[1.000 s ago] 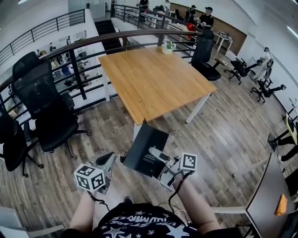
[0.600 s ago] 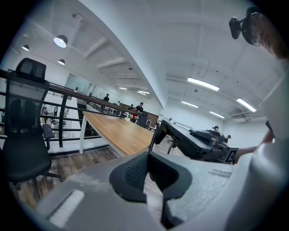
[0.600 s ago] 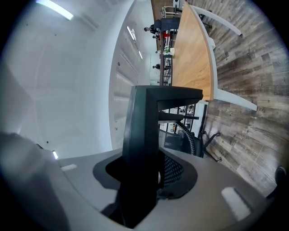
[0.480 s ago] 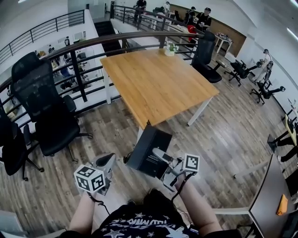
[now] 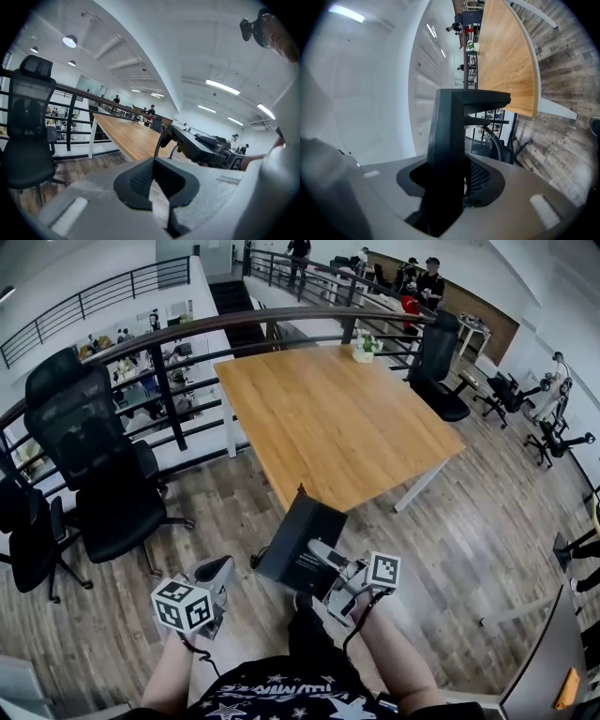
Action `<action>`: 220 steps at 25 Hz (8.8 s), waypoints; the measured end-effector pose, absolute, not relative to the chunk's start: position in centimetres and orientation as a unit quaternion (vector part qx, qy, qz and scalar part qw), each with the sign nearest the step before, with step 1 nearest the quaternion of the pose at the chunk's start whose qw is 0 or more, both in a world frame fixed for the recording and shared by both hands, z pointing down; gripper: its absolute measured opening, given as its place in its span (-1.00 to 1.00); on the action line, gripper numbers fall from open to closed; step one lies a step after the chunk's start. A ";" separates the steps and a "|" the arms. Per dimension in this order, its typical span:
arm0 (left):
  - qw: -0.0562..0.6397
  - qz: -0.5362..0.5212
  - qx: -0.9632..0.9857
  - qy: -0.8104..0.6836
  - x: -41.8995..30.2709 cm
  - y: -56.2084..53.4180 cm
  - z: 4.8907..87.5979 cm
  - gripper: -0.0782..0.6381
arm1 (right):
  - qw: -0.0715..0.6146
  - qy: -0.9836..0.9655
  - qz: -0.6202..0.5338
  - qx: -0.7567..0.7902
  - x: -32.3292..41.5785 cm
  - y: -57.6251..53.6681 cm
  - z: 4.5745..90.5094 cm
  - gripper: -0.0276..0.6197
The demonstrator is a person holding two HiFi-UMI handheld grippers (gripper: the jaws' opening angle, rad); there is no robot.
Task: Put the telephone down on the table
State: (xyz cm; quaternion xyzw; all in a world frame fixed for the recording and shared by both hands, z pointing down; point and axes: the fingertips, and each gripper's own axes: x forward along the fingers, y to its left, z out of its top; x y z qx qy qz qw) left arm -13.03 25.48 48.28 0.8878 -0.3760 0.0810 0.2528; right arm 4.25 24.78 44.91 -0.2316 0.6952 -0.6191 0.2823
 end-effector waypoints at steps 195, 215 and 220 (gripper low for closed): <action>0.191 0.085 0.858 -0.469 -3.7 -3.6 43.9 -0.78 | 0.002 0.921 -0.046 -0.388 14.4 -6.6 36.2 -0.91; 0.236 0.092 0.886 -0.388 -9.6 8.4 46.0 -0.78 | 0.000 0.884 -0.077 -0.461 7.7 8.2 38.6 -0.91; 0.259 0.099 0.884 -0.376 -13.0 13.4 48.4 -0.78 | -0.003 0.875 -0.073 -0.479 4.8 12.6 38.7 -0.91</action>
